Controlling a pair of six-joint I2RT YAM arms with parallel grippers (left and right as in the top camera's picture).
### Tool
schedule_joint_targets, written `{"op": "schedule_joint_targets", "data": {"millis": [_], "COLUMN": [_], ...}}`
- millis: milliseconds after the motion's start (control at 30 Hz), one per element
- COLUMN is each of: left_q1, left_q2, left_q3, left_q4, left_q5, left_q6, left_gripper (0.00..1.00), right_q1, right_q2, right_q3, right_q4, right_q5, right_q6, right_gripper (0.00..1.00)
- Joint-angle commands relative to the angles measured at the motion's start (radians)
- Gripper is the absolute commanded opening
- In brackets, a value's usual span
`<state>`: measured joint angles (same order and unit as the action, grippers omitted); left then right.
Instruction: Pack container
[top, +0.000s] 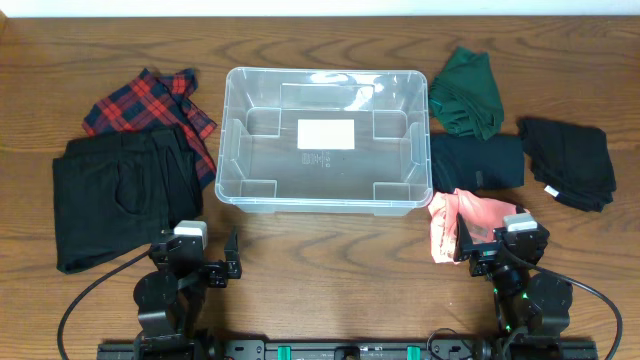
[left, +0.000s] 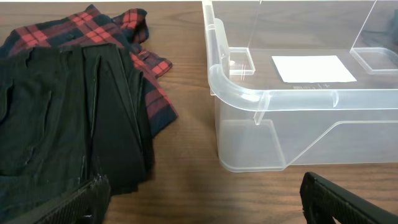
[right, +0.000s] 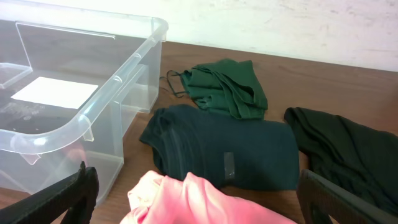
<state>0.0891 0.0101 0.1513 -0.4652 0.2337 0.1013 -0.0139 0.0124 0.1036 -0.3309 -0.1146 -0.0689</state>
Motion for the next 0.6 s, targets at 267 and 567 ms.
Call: {"op": "schedule_joint_targets", "data": {"millis": [267,567], "left_q1": [0.004,0.004], "left_q2": [0.024,0.325], "left_q3": [0.006,0.41], "left_q4": [0.008,0.033], "left_q5": [0.017,-0.135], "left_q6": [-0.133,-0.275], "left_gripper": [0.98,0.98], "right_q1": [0.008,0.008], "right_q2": [-0.001,-0.001], "right_q3": [-0.003,-0.003], "right_q4": [0.001,0.001], "right_q5": [0.006,0.006], "right_q6": [0.012,0.012], "right_gripper": [0.99,0.99]}}
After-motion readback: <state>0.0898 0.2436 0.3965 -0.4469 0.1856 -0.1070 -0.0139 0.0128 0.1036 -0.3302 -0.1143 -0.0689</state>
